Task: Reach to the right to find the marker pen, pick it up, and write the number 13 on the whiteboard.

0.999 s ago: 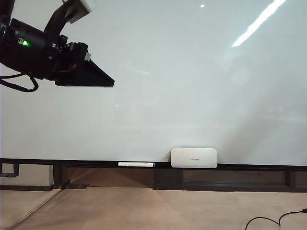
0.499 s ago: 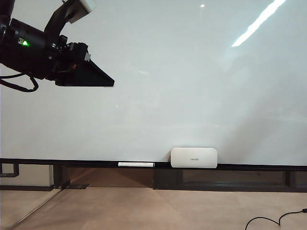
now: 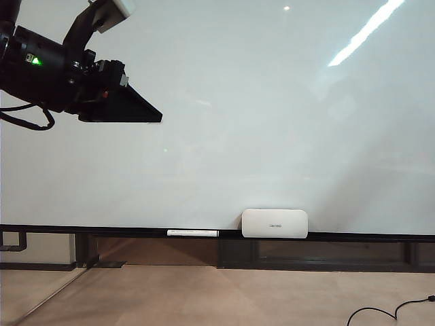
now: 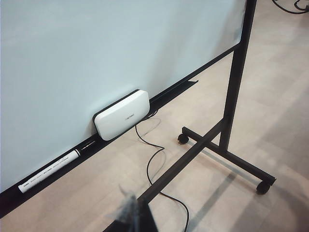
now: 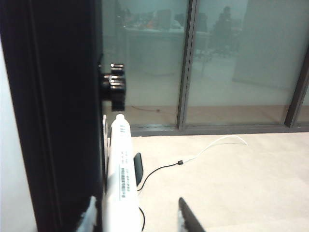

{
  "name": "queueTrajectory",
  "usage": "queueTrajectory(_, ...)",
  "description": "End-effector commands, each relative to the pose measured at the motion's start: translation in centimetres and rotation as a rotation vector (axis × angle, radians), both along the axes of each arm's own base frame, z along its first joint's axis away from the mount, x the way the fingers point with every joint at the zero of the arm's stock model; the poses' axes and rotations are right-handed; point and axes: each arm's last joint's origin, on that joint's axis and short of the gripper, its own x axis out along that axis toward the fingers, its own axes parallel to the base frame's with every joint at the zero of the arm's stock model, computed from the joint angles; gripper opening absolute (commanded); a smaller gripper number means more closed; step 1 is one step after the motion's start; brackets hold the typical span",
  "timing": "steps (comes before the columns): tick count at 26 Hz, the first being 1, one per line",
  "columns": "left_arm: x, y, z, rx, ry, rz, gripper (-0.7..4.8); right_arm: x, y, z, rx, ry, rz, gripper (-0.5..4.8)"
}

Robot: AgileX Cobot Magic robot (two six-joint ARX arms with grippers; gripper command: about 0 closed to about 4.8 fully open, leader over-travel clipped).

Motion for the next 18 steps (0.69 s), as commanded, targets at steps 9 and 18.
queueTrajectory(9, 0.09, -0.04, 0.40, -0.013, -0.021, 0.000, -0.06, 0.08, 0.03, 0.54, -0.015, -0.016, 0.006, 0.60)
queueTrajectory(18, 0.06, -0.05, 0.34, -0.014, -0.012, -0.005, -0.06, -0.01, -0.03, 0.40, 0.012, -0.014, -0.016, -0.06)
